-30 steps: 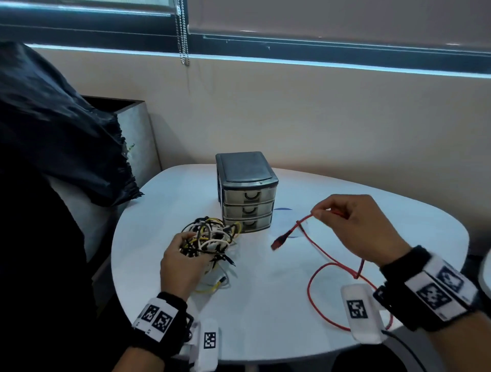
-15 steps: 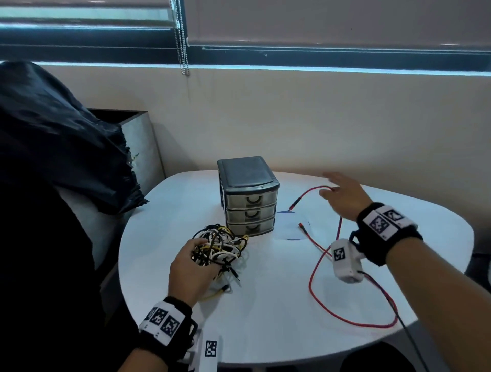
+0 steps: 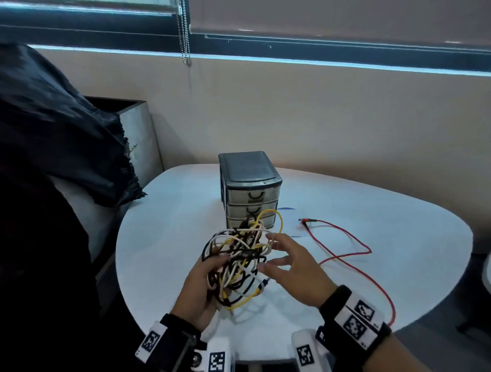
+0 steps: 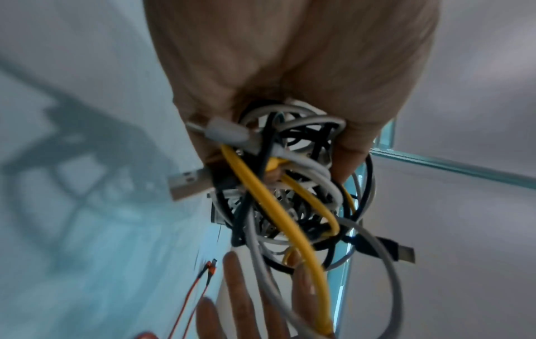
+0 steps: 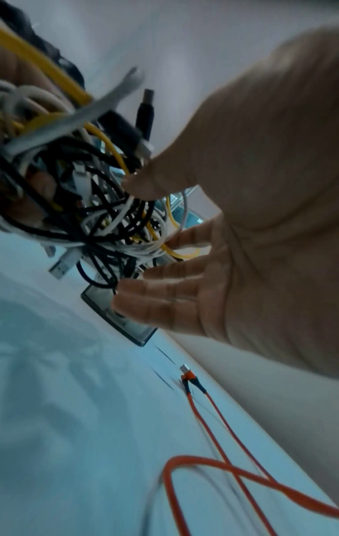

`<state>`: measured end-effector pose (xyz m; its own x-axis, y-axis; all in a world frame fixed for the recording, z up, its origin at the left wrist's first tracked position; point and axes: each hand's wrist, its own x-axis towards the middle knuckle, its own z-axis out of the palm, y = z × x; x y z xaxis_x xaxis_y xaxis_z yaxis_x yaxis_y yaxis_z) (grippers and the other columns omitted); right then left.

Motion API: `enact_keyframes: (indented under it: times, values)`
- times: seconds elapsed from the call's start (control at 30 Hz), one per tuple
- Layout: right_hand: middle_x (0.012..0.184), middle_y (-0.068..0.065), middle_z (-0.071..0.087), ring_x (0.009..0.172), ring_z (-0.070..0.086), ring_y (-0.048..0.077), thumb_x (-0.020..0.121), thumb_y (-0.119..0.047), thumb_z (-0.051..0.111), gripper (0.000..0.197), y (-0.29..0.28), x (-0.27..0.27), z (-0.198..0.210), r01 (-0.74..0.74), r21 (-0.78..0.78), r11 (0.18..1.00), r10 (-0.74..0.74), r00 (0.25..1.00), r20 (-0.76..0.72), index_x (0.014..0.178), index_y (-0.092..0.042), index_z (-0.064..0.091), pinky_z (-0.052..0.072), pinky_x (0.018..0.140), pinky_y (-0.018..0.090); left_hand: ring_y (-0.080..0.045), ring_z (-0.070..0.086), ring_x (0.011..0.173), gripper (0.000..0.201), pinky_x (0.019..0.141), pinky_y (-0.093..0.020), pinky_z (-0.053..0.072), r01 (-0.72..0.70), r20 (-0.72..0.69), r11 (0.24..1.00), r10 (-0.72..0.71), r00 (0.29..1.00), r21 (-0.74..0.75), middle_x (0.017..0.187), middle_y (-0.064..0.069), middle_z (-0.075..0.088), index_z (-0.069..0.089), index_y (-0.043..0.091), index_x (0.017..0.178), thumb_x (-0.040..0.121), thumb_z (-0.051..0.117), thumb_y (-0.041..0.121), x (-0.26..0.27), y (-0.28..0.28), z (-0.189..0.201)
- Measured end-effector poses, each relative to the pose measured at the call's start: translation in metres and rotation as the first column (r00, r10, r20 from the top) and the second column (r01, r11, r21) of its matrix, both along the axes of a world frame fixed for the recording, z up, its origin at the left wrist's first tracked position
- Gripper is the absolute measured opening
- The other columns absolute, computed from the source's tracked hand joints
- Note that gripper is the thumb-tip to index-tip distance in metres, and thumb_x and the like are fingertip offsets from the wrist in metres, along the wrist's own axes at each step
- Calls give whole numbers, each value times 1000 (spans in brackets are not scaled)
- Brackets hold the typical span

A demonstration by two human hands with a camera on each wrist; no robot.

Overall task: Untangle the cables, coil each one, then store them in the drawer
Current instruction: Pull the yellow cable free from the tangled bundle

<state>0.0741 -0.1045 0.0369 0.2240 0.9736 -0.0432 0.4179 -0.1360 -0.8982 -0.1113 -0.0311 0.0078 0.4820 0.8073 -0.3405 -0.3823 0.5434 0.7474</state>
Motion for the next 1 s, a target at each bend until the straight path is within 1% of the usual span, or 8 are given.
enact_keyframes:
  times: [0.17, 0.3, 0.4, 0.57, 0.7, 0.77, 0.9, 1.0]
  values:
    - [114, -20, 66, 89, 70, 8, 86, -17, 75, 47, -9, -16, 21, 53, 179, 982, -33, 993, -109, 122, -42, 57, 53, 69, 21, -32, 60, 86, 51, 62, -36, 52, 112, 189, 978, -78, 979, -174, 116, -20, 65, 64, -2, 127, 82, 60, 23, 1, -10, 1]
    - [109, -29, 66, 94, 65, 1, 87, -15, 72, 40, -17, -21, 31, 5, 196, 981, 5, 999, -50, 118, -39, 62, 47, 72, 12, -39, 65, 106, 46, 90, -53, 48, 199, 165, 973, -179, 970, -115, 126, -23, 65, 69, 2, 121, 85, 55, 26, -2, -13, -3]
    - [115, -30, 63, 99, 64, 0, 85, -27, 74, 43, -22, -24, 33, 0, 198, 980, 5, 1000, -28, 122, -44, 58, 51, 75, 15, -35, 72, 98, 35, 88, -52, 54, 198, 139, 980, -194, 971, -19, 114, -20, 71, 76, 5, 108, 79, 62, 18, -3, -15, 3]
    - [123, -20, 48, 115, 53, 3, 73, -70, 66, 62, -30, -45, 34, 155, 441, 884, -311, 899, 308, 125, -39, 55, 54, 83, 30, -35, 65, 111, 56, 99, -49, 43, 25, 91, 989, -39, 995, 143, 126, -24, 66, 64, 3, 126, 73, 68, 21, 2, -16, 13]
    - [104, -7, 52, 100, 57, 12, 78, -61, 67, 47, -33, -53, 44, 150, 661, 736, -448, 839, 309, 106, -23, 69, 52, 71, 27, -30, 69, 107, 53, 96, -44, 48, -9, 152, 988, -15, 988, 156, 122, -20, 69, 65, 2, 124, 73, 68, 16, 1, -20, 24]
    - [93, -11, 59, 91, 60, 10, 85, -45, 67, 23, -32, -50, 47, 121, 641, 758, -378, 883, 280, 95, -24, 71, 51, 69, 26, -32, 67, 108, 46, 93, -44, 52, 5, 208, 995, -25, 978, 98, 123, -20, 68, 66, -1, 123, 82, 58, 19, 1, -21, 30]
    - [73, -7, 68, 71, 63, 7, 88, -33, 69, 11, -32, -42, 49, 96, 413, 906, -78, 995, -60, 79, -28, 72, 53, 62, 36, -30, 68, 85, 41, 53, -33, 53, 35, 257, 999, -37, 966, 12, 104, -18, 72, 67, 1, 122, 92, 52, 25, -1, -21, 38]
    - [67, 0, 69, 59, 58, 12, 80, -41, 77, 16, -39, -47, 55, 31, 351, 936, 41, 980, -196, 83, -25, 75, 49, 55, 28, -29, 67, 88, 45, 67, -37, 55, 25, 244, 999, -32, 969, 31, 106, -16, 72, 65, 0, 125, 92, 54, 29, 0, -23, 44]
